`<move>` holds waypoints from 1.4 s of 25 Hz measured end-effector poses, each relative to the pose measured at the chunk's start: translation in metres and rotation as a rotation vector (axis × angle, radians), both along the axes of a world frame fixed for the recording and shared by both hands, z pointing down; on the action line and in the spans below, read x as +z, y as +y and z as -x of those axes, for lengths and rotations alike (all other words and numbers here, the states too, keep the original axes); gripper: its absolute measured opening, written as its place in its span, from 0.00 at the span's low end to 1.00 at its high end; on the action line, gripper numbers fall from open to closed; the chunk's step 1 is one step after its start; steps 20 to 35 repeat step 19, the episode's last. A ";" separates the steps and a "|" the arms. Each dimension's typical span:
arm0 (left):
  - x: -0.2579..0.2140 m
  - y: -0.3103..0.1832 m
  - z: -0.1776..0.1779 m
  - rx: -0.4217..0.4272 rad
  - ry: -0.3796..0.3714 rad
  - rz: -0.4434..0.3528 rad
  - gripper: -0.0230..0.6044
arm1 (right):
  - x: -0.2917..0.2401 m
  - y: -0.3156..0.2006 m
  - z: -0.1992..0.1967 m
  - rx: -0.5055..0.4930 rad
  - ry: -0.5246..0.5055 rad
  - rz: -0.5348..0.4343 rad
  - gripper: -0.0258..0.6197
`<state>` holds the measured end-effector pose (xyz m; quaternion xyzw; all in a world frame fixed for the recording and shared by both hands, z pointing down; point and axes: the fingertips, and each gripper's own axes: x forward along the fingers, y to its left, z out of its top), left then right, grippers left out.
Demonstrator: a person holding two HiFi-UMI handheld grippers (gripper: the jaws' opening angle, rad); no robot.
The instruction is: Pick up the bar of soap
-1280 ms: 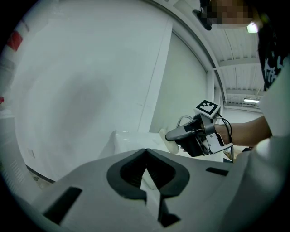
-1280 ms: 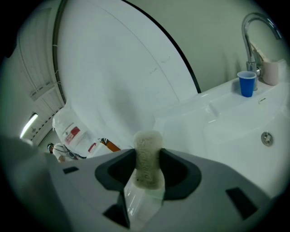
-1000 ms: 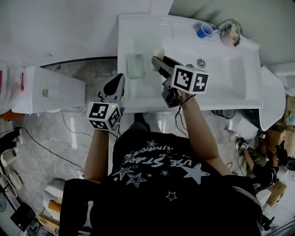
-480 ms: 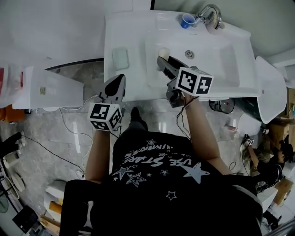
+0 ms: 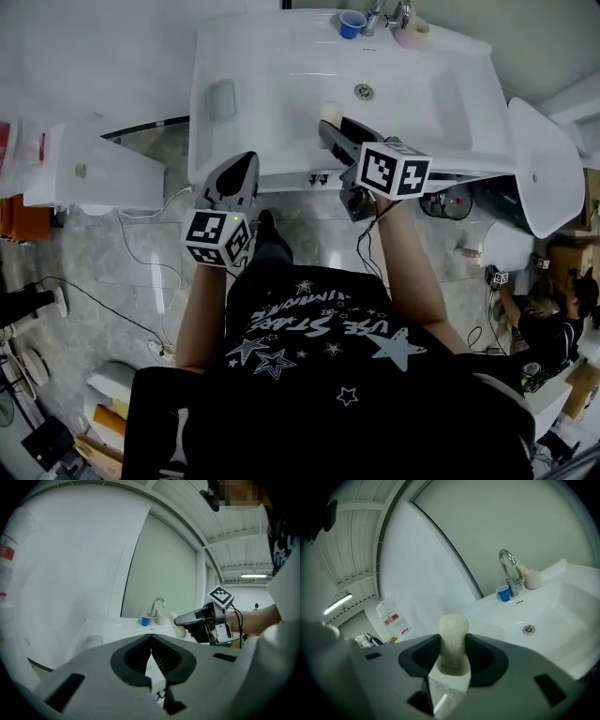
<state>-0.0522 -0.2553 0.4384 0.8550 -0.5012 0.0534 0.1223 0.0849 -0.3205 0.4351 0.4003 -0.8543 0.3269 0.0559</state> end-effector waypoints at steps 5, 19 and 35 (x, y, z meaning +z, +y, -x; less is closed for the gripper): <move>0.006 0.038 -0.028 -0.002 -0.018 0.002 0.05 | 0.005 0.036 -0.031 -0.008 0.003 -0.008 0.32; -0.002 0.120 -0.071 -0.001 -0.029 0.003 0.05 | 0.000 0.126 -0.082 -0.010 0.032 -0.026 0.32; -0.002 0.120 -0.071 -0.001 -0.029 0.003 0.05 | 0.000 0.126 -0.082 -0.010 0.032 -0.026 0.32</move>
